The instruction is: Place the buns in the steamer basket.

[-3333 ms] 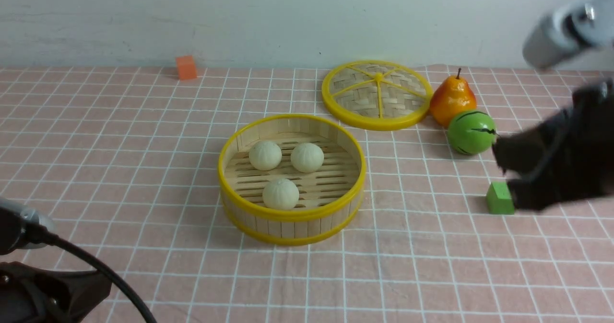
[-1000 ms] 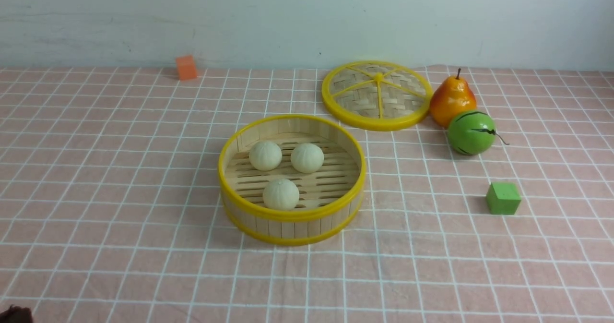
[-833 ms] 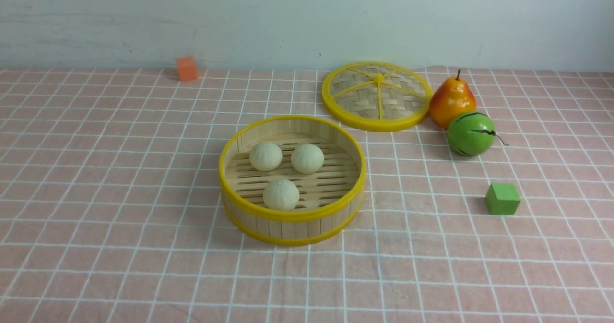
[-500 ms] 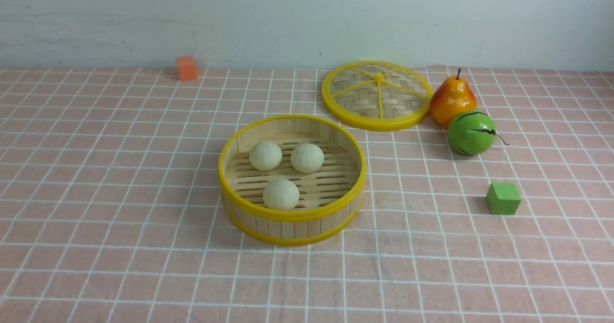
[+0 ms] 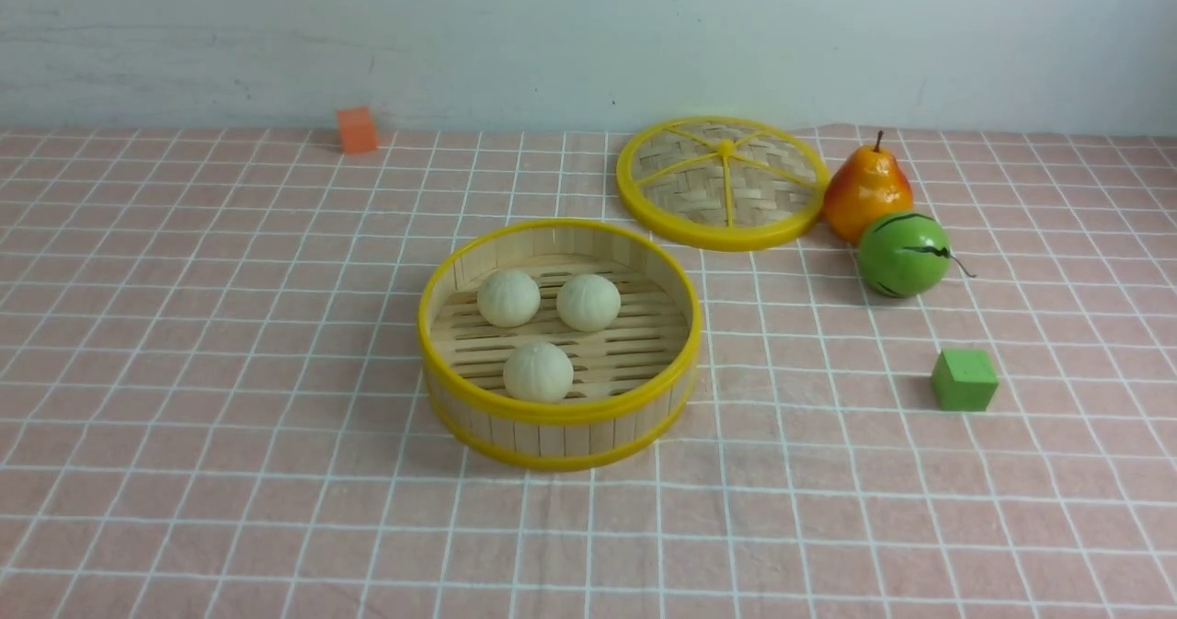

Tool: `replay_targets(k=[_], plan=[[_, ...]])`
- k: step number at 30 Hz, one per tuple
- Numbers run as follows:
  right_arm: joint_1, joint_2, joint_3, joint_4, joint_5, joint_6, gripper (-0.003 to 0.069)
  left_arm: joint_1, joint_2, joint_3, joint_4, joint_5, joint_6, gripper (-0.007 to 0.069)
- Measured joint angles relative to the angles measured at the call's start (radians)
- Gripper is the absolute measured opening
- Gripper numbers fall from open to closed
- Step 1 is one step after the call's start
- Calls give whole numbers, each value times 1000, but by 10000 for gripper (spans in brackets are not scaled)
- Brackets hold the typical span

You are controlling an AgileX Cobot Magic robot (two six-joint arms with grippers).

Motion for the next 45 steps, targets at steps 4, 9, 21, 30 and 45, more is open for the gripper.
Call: replay_targets(k=[4, 9, 21, 30, 45], plan=[[0, 0, 0, 0, 0, 0, 62, 0, 0, 0, 0, 0, 0, -13], [0, 0, 0, 0, 0, 0, 70, 0, 0, 0, 0, 0, 0, -13], [0, 0, 0, 0, 0, 0, 86, 0, 0, 0, 0, -1, 0, -13], [0, 0, 0, 0, 0, 0, 98, 0, 0, 0, 0, -1, 0, -13], [0, 0, 0, 0, 0, 0, 105, 0, 0, 0, 0, -1, 0, -5]])
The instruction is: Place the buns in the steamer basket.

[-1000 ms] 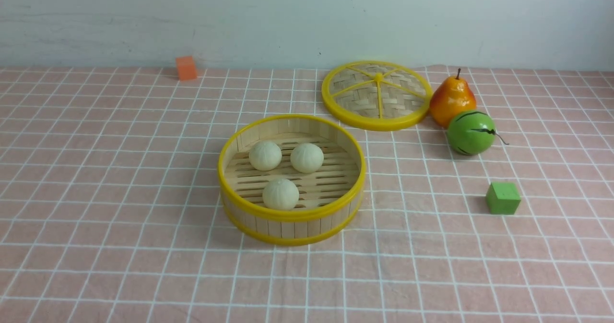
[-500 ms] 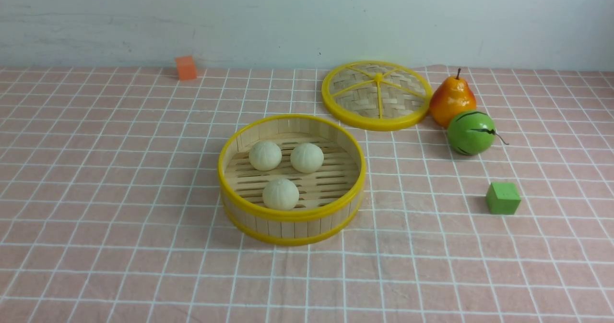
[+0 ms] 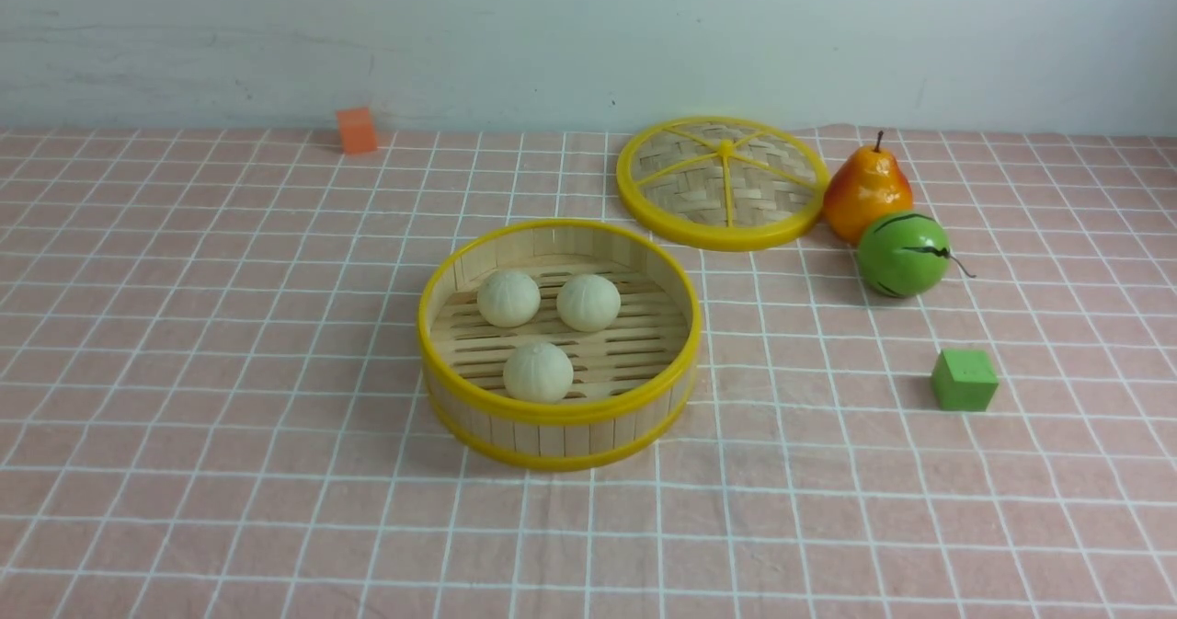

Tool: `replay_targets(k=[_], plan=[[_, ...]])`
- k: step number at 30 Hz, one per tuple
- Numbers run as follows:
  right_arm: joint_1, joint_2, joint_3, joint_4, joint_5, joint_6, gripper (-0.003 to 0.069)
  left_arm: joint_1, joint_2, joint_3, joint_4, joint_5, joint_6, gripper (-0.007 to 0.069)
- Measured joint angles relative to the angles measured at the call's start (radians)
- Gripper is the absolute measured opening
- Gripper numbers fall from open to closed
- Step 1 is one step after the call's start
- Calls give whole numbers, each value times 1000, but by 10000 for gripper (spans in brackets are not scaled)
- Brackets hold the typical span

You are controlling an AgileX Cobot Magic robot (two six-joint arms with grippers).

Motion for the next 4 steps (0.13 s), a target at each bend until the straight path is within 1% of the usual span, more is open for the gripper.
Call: replay_targets(k=[4], plan=[[0, 0, 0, 0, 0, 0, 108, 0, 0, 0, 0, 0, 0, -1]])
